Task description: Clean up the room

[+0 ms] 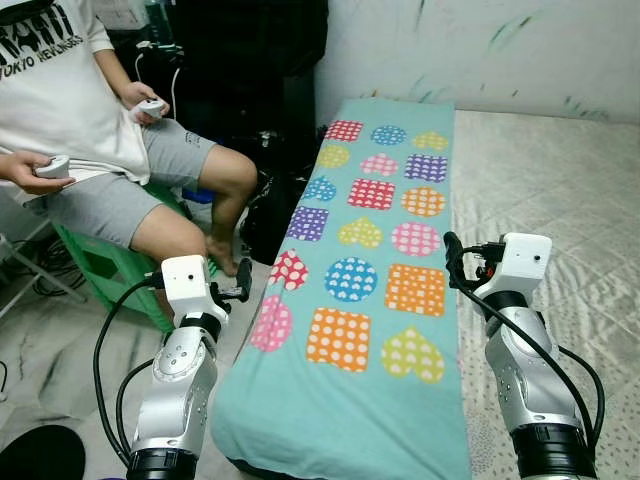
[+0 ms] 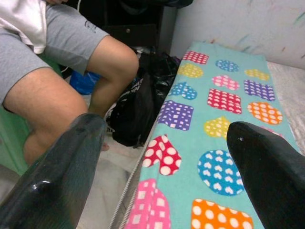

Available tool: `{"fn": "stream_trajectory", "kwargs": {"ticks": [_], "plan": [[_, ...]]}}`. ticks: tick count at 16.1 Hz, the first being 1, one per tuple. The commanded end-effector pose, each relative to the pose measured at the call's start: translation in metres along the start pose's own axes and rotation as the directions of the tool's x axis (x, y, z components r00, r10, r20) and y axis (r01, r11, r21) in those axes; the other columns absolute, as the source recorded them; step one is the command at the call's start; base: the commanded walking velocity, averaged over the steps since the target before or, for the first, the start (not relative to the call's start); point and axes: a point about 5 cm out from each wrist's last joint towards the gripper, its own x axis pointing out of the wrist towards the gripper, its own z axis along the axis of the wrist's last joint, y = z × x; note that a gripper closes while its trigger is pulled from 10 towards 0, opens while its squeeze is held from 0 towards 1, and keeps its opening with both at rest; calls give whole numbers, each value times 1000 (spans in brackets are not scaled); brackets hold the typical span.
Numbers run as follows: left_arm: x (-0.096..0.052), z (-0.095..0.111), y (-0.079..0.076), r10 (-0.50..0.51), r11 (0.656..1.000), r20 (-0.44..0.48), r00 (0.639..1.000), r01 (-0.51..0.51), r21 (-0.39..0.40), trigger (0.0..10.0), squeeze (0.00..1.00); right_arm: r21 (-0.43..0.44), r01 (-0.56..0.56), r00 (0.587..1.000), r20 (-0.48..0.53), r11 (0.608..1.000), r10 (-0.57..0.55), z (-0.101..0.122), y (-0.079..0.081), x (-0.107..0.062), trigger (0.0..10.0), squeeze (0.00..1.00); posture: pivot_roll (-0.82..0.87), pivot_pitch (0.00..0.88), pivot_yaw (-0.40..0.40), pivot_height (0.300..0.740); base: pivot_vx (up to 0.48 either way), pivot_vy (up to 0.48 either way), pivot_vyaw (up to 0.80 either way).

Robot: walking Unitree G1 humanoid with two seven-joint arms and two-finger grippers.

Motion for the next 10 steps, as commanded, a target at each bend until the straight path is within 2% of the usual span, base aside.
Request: {"fn": "stream_trajectory", "kwargs": {"ticks": [1, 4, 10], "plan": [[0, -1, 3, 8, 1000, -3, 1000, -8, 19, 10000, 0, -18, -17, 1000, 26, 1000, 18, 4, 3, -1, 10000, 0, -103, 0, 85, 740, 0, 0, 0], [0, -1, 2, 5, 1000, -3, 1000, -5, 19, 10000, 0, -62, 4, 1000, 25, 998, -3, 4, 2, 0, 10000, 0, -103, 0, 84, 740, 0, 0, 800], [1, 0, 1, 9, 1000, 6, 1000, -9, 19, 10000, 0, -59, 13, 1000, 19, 998, -12, 2, 2, 1, 10000, 0, -102, 0, 83, 740, 0, 0, 763]]}}
